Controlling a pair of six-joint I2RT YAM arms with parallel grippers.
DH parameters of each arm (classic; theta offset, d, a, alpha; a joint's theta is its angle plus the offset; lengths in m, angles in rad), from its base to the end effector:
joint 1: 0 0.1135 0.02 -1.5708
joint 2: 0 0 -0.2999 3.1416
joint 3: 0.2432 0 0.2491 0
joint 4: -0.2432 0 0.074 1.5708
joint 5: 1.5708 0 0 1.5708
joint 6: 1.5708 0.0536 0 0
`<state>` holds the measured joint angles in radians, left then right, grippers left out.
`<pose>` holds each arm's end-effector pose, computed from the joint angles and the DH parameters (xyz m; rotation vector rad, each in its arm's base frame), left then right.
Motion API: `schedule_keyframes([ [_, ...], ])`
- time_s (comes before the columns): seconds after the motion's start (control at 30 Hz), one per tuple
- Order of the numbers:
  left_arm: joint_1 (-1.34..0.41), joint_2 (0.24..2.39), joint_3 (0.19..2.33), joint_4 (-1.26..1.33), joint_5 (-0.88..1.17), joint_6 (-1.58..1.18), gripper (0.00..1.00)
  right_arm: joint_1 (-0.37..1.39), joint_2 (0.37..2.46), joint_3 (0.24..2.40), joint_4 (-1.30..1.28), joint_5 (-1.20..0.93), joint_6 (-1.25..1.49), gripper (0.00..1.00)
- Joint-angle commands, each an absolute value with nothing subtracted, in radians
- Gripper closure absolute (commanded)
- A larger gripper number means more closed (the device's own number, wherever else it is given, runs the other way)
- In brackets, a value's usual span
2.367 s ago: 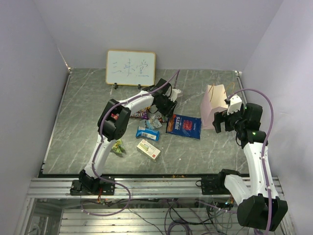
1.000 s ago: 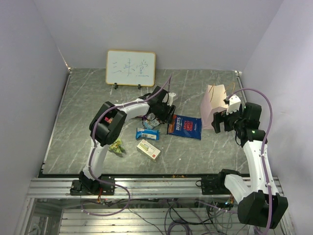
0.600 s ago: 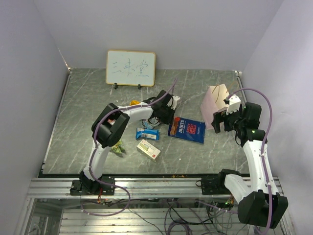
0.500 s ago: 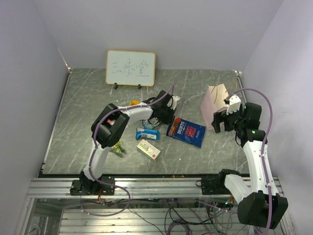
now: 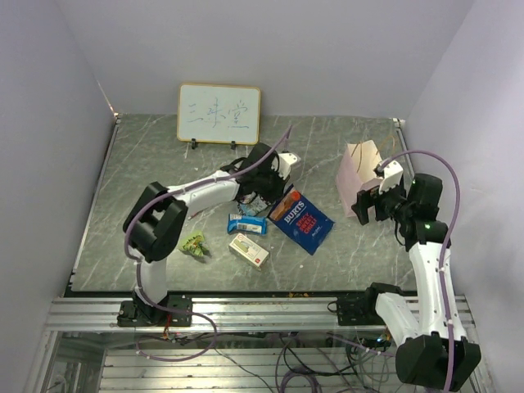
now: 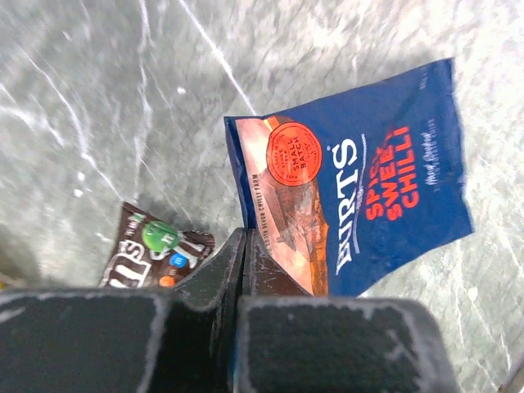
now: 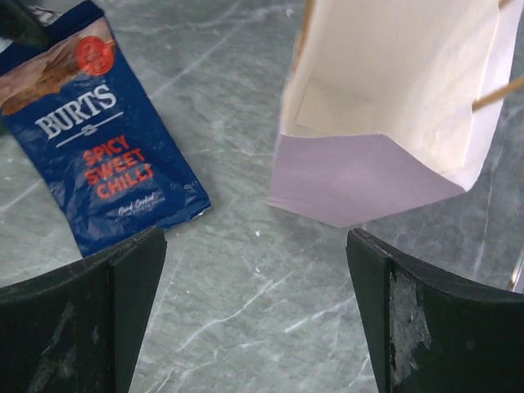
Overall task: Place the snacks into the paper bag
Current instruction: Pick up the snack from the center of the board.
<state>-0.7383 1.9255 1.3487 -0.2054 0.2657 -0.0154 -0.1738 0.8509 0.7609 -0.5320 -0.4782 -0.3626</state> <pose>0.3224 -0.3124 0.2246 0.9810 2.2145 -0.6708 0.1690 -0.0046 0.3062 -0.4607 2.0708 0.2083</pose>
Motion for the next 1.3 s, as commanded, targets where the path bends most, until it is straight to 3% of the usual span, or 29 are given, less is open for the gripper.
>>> schedule_keyframes([
  [0.0, -0.717, 1.818, 1.355, -0.204, 0.366, 0.187, 0.93, -0.181, 0.826, 0.848, -0.613, -0.639, -0.48, 0.09],
  [0.23, -0.718, 1.698, 1.375, -0.329, 0.457, 0.434, 0.93, -0.179, 0.832, 0.953, -0.714, -0.91, -0.592, 0.15],
  [0.5, -0.751, 1.591, 1.415, -0.463, 0.521, 0.609, 0.93, -0.118, 0.946, 0.979, -0.54, -1.1, -0.516, 0.18],
  [0.77, -0.784, 1.563, 1.48, -0.559, 0.522, 0.663, 0.93, 0.257, 1.088, 0.962, -0.348, -0.899, -0.425, 0.19],
  [0.9, -0.791, 1.541, 1.458, -0.55, 0.518, 0.67, 0.93, 0.323, 1.162, 0.953, -0.289, -0.873, -0.406, 0.2],
  [1.07, -0.795, 1.515, 1.415, -0.533, 0.512, 0.68, 0.93, 0.331, 1.218, 0.941, -0.212, -0.906, -0.376, 0.29],
  [1.27, -0.796, 1.514, 1.392, -0.514, 0.515, 0.671, 0.93, 0.349, 1.29, 0.955, -0.202, -0.95, -0.362, 0.5],
])
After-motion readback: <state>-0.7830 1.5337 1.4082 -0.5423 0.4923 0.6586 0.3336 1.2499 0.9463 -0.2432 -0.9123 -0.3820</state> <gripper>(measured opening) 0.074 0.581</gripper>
